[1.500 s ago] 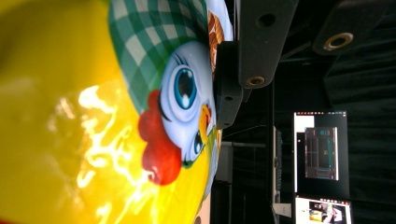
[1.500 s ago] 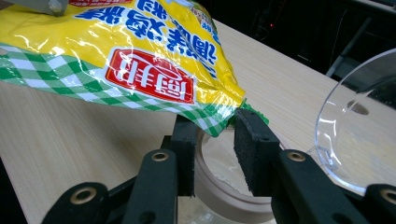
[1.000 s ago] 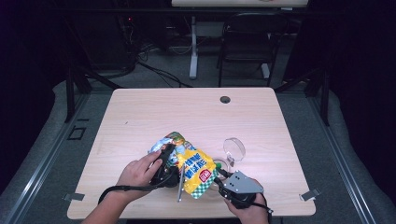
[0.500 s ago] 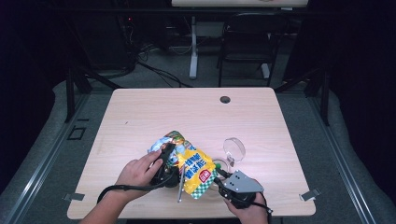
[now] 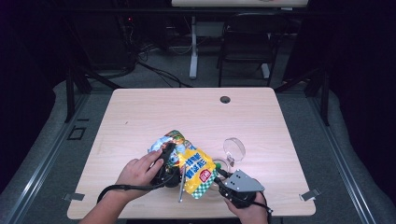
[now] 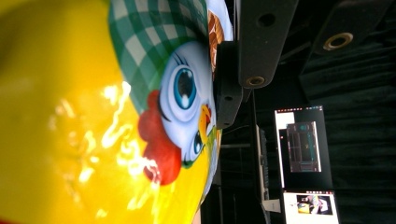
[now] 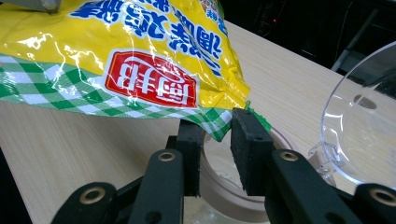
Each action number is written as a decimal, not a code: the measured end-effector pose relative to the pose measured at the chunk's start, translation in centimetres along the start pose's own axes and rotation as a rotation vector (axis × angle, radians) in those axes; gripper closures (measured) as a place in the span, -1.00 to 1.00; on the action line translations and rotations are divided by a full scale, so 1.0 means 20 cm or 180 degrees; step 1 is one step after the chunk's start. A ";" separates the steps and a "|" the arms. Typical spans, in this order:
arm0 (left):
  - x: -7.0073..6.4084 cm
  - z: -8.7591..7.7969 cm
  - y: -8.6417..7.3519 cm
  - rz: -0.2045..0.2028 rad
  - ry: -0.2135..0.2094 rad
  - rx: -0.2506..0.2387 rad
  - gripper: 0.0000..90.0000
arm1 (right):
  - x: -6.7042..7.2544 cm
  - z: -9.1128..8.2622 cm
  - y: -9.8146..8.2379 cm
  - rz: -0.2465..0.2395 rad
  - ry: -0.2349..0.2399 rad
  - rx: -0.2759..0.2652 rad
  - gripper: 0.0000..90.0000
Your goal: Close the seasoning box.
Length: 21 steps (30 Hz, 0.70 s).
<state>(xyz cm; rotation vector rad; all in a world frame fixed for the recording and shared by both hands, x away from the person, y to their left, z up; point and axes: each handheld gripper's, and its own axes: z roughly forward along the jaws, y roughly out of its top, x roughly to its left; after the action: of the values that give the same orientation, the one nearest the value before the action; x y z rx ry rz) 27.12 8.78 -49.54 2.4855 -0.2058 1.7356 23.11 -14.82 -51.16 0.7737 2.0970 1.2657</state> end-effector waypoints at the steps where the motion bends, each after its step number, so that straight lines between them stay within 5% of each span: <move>1: 0.00 0.00 0.00 0.0002 -0.0006 0.0002 0.37 | 0.00 0.00 0.00 0.0003 -0.0004 0.0000 0.64; 14: 0.01 0.00 0.00 0.0058 -0.0019 0.0034 0.37 | 0.00 0.01 0.00 0.0043 0.0017 0.0009 0.64; 15: 0.01 0.00 0.00 0.0039 0.0007 0.0018 0.37 | -0.01 -0.02 0.01 -0.0021 -0.0074 0.0272 0.64; 19: 0.01 0.00 0.01 0.0084 -0.0004 0.0043 0.37 | -0.01 -0.02 0.01 -0.0012 -0.0079 0.0274 0.64; 20: 0.01 0.00 0.01 0.0080 -0.0005 0.0040 0.37 | -0.01 0.01 0.00 0.0050 0.0013 0.0013 0.64; 21: 0.01 0.00 0.01 0.0095 0.0001 0.0043 0.37 | -0.01 0.00 0.00 0.0050 0.0014 0.0019 0.64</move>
<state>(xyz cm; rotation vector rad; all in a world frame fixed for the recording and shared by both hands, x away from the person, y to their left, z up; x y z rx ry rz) 27.11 8.56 -49.34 2.5043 -0.2331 1.7546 23.24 -14.89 -51.25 0.7924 2.1029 1.2710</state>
